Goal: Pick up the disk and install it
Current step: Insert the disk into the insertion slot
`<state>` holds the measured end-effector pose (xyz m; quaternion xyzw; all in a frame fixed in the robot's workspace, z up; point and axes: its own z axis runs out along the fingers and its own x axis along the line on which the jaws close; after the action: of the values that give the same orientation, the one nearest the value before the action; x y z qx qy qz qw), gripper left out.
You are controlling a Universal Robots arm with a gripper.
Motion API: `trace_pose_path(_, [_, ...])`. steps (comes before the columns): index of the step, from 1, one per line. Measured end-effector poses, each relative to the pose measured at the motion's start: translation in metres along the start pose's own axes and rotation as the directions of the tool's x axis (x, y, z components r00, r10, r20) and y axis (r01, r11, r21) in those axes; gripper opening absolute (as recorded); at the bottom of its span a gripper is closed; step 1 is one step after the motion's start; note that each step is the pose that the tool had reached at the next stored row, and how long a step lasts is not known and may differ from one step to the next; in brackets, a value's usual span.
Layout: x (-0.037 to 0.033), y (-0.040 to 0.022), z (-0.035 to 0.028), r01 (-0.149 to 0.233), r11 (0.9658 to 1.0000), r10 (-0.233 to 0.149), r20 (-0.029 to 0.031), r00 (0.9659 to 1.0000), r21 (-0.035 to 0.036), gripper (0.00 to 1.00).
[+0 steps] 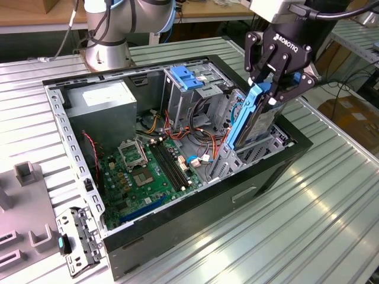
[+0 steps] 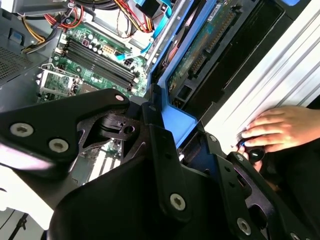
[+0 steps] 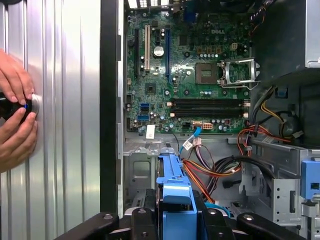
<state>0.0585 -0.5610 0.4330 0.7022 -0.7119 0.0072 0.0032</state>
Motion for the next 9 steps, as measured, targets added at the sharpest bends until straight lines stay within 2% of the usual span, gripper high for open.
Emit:
trace_pose_path(7, [-0.0001,0.0,0.0093,0.0,1.0,0.0,0.0,1.0,0.0,0.37])
trace_pose_path(9, [-0.0001,0.0,0.0095,0.0,1.0,0.0,-0.0001,1.0,0.0,0.37])
